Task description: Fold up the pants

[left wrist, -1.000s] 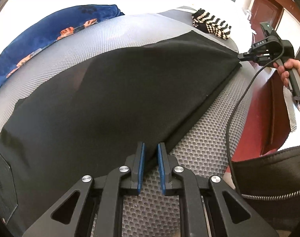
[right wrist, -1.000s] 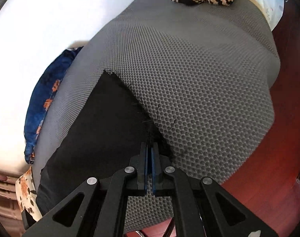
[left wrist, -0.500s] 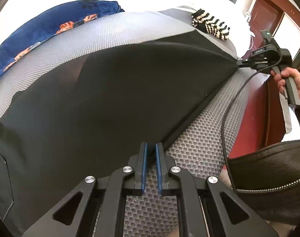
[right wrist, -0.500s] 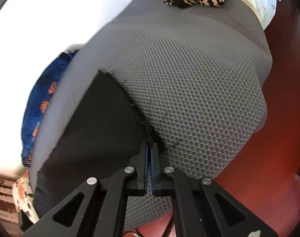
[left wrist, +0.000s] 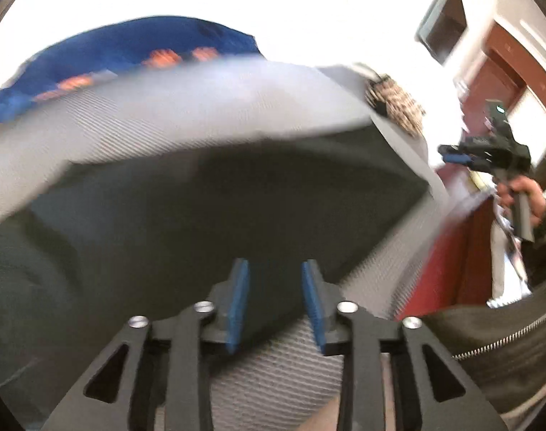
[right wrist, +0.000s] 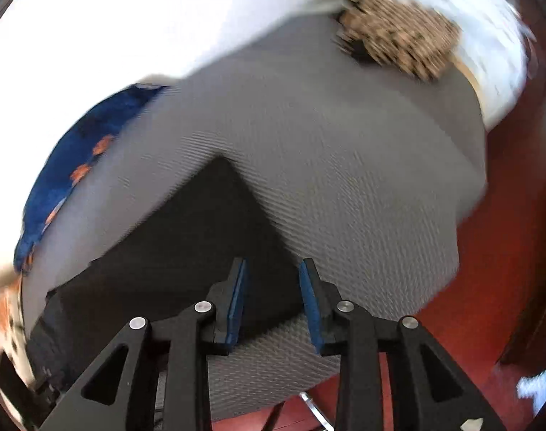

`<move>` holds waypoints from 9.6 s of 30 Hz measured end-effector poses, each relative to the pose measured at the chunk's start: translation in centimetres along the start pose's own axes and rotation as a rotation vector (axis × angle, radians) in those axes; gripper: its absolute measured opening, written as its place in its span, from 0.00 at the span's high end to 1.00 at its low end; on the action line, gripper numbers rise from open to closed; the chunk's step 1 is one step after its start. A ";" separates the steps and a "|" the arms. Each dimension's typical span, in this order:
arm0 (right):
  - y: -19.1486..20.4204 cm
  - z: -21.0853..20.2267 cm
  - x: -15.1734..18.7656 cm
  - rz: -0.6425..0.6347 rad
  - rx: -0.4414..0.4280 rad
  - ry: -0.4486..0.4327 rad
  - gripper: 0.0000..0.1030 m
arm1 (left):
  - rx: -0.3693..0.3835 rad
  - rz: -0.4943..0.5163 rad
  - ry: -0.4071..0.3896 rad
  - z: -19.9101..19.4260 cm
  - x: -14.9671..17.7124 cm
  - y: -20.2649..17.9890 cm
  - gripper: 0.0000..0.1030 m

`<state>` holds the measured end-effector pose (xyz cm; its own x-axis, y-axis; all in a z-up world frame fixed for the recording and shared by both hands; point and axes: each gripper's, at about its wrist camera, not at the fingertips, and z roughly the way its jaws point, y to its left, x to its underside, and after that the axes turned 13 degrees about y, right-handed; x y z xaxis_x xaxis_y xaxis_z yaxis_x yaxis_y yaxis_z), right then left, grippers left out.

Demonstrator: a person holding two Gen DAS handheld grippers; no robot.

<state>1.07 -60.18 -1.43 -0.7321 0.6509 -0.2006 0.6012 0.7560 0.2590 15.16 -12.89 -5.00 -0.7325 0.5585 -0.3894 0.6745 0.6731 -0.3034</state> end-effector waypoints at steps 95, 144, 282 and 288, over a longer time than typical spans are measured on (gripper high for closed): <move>8.6 7.8 -7.5 -0.210 0.063 0.022 0.73 | -0.349 -0.265 0.040 0.5 2.3 10.0 0.56; 4.8 10.4 -12.3 -0.272 -0.072 -0.040 1.00 | -0.282 -0.125 0.084 5.7 1.7 -0.2 0.47; 26.2 10.6 9.5 -0.527 -0.324 0.215 0.49 | 0.364 -0.701 0.105 1.0 5.3 12.1 0.92; 26.3 11.4 9.8 -0.547 -0.261 0.224 0.47 | 0.272 -0.657 0.132 1.7 6.2 11.7 0.92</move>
<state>13.33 -33.13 -7.42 -0.9769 0.1243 -0.1739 0.0447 0.9144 0.4023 18.64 -2.34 -12.41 -0.9881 0.1452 0.0508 0.0775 0.7552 -0.6509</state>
